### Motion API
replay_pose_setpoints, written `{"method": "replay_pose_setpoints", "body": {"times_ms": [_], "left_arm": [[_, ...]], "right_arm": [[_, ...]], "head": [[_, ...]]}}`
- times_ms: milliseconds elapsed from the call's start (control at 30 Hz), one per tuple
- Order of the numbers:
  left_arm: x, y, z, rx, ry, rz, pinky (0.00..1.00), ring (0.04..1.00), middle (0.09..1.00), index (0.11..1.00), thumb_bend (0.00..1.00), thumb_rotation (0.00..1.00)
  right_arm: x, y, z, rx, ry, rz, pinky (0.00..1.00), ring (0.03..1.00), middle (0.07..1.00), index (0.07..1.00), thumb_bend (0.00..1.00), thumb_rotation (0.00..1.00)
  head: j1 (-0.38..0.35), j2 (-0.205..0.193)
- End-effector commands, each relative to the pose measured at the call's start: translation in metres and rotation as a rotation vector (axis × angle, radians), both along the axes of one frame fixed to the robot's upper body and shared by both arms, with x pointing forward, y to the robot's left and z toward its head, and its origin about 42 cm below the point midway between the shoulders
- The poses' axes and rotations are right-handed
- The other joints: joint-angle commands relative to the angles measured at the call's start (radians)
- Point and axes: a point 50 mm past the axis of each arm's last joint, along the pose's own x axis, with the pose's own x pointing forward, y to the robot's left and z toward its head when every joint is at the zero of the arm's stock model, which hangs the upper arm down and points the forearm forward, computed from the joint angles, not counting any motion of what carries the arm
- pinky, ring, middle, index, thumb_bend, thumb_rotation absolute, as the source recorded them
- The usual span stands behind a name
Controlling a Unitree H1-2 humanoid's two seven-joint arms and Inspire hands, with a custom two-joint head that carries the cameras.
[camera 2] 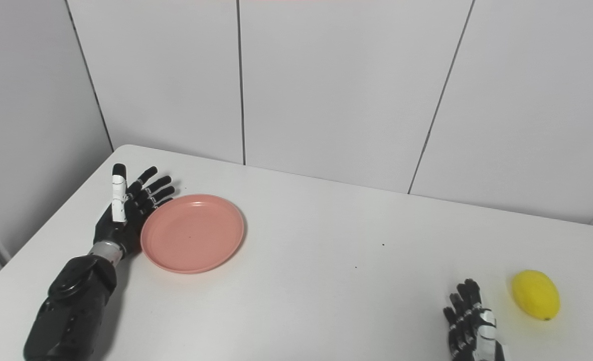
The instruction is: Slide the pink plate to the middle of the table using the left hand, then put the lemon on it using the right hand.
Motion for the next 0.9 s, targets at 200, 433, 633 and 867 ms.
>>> {"method": "replay_pose_setpoints", "body": {"times_ms": [200,433,633,867], "left_arm": [[0.009,-0.023,-0.007,-0.001,0.028,-0.014,0.81,0.814,0.813,0.875,1.0,1.0],[0.009,-0.032,-0.02,-0.001,0.039,-0.049,0.82,0.841,0.837,0.88,1.0,0.99],[0.01,-0.042,-0.027,-0.019,0.051,-0.068,0.82,0.838,0.831,0.88,0.99,1.0],[0.007,-0.055,-0.034,-0.049,0.046,-0.088,0.87,0.869,0.861,0.904,1.0,0.98]], "right_arm": [[-0.005,0.005,-0.006,0.015,0.024,0.012,1.0,0.997,0.985,0.963,0.66,1.0],[-0.005,0.006,-0.005,0.023,0.024,0.015,1.0,1.0,0.987,0.969,0.67,0.99],[-0.004,0.006,-0.006,0.012,0.014,0.016,1.0,1.0,0.986,0.964,0.66,1.0],[-0.004,0.008,-0.005,0.021,0.013,0.021,1.0,0.999,0.983,0.964,0.67,0.99]], "head": [[-0.003,0.005],[-0.006,0.008],[-0.01,0.01],[-0.017,0.015]]}}
